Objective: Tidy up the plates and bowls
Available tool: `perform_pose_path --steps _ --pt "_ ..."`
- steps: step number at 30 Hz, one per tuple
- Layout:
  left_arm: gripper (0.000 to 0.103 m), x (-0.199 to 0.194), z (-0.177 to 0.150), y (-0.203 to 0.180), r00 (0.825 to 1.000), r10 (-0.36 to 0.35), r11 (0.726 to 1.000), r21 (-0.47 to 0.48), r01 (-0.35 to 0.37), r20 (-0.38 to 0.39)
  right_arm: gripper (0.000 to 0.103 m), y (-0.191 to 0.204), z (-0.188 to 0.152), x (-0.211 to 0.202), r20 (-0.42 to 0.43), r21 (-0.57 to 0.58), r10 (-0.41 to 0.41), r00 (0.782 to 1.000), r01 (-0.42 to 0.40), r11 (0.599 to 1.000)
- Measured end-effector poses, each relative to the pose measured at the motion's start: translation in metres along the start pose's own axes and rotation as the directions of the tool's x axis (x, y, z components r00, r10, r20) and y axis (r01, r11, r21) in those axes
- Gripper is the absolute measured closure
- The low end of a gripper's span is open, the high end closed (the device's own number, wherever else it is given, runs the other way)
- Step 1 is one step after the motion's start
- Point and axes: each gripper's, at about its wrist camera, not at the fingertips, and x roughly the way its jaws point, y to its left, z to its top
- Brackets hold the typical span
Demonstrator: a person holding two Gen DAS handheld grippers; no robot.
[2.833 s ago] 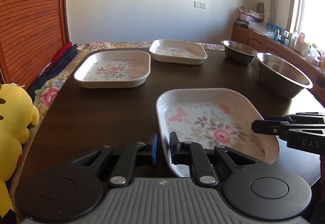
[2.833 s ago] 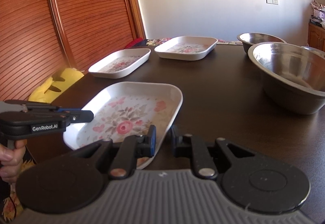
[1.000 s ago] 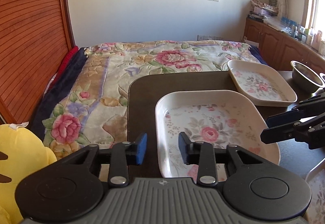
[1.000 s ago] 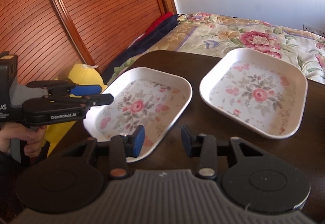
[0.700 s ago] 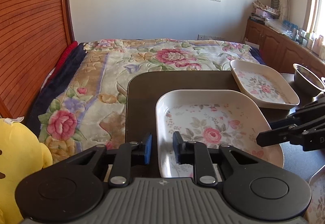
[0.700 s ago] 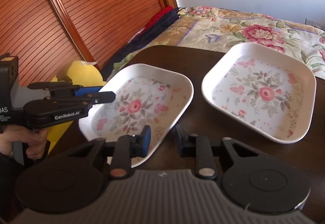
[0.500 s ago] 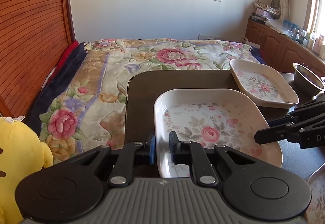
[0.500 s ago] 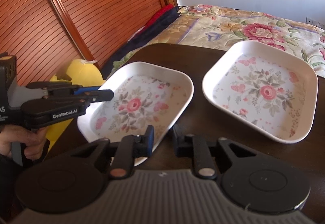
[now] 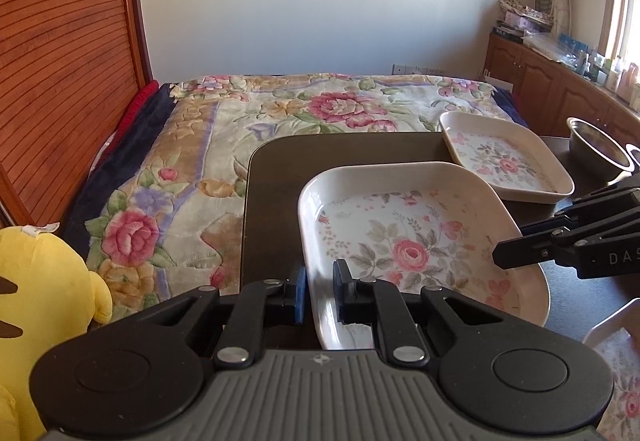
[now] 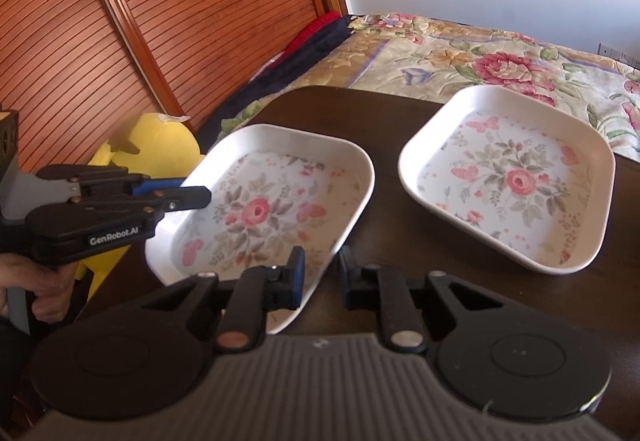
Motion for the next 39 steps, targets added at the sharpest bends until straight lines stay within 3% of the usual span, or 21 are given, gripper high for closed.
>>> perform_pose_path --steps 25,39 --pt "0.088 -0.054 0.014 -0.055 1.0 -0.022 0.996 0.089 0.019 0.023 0.084 -0.01 -0.006 -0.062 0.058 0.004 -0.048 0.997 0.048 0.999" --pt "0.088 -0.086 -0.01 -0.097 0.998 -0.058 0.989 0.135 0.055 0.02 0.084 -0.02 -0.039 -0.107 0.09 0.022 -0.083 0.992 0.081 0.996"
